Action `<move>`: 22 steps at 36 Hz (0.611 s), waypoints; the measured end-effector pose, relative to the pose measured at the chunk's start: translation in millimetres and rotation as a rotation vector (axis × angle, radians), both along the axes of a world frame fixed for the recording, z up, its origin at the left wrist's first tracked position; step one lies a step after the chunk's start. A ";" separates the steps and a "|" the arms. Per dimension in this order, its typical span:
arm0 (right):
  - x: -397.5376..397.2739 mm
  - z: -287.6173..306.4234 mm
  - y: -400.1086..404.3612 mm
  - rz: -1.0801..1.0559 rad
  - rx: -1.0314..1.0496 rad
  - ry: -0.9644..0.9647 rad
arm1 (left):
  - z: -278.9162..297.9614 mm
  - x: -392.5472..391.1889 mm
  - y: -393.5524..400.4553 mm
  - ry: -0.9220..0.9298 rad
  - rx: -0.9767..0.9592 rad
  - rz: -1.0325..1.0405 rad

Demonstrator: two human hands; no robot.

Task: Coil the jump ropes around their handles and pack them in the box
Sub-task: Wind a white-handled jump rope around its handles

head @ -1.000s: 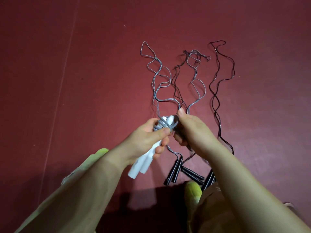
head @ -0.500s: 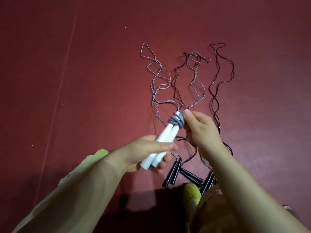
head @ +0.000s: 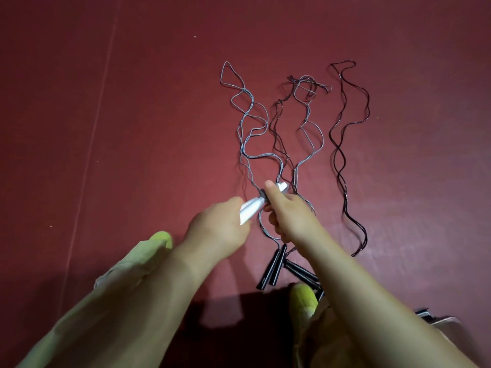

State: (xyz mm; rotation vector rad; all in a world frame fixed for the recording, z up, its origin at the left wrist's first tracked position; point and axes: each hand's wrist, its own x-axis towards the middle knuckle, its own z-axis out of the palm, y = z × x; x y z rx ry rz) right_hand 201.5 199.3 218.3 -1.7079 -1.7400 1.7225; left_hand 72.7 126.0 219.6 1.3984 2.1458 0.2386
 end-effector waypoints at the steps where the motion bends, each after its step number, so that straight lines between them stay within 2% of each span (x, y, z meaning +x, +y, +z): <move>1: -0.7 -0.1 0.3 -0.003 -0.002 0.001 | 1.8 0.8 0.1 0.058 0.028 -0.019; 4: -2.3 1.3 1.6 -0.024 -0.027 0.042 | 4.0 -0.9 -0.6 0.108 0.048 -0.071; 6: -1.5 2.1 3.0 -0.027 0.003 0.058 | 6.5 -4.6 0.6 -0.014 0.002 -0.073; 7: -1.0 2.4 3.7 -0.024 0.024 0.069 | 7.9 -6.7 1.5 -0.162 -0.023 -0.051; 11: -0.8 6.7 4.3 -0.022 0.023 0.178 | 19.4 -13.3 1.7 -0.973 -0.209 0.114; 14: -1.0 15.1 3.6 -0.050 -0.053 0.289 | 26.1 -13.3 -2.2 -1.376 -0.307 0.235; 16: -0.5 17.6 3.9 -0.020 -0.054 0.324 | 28.2 -9.6 -2.7 -1.582 -0.378 0.298; 18: 0.5 15.2 5.2 0.004 -0.061 0.342 | 27.0 -6.7 -1.2 -1.678 -0.427 0.316; 22: 2.3 9.7 8.2 -0.001 -0.148 0.463 | 23.3 -8.3 2.4 -1.733 -0.449 0.296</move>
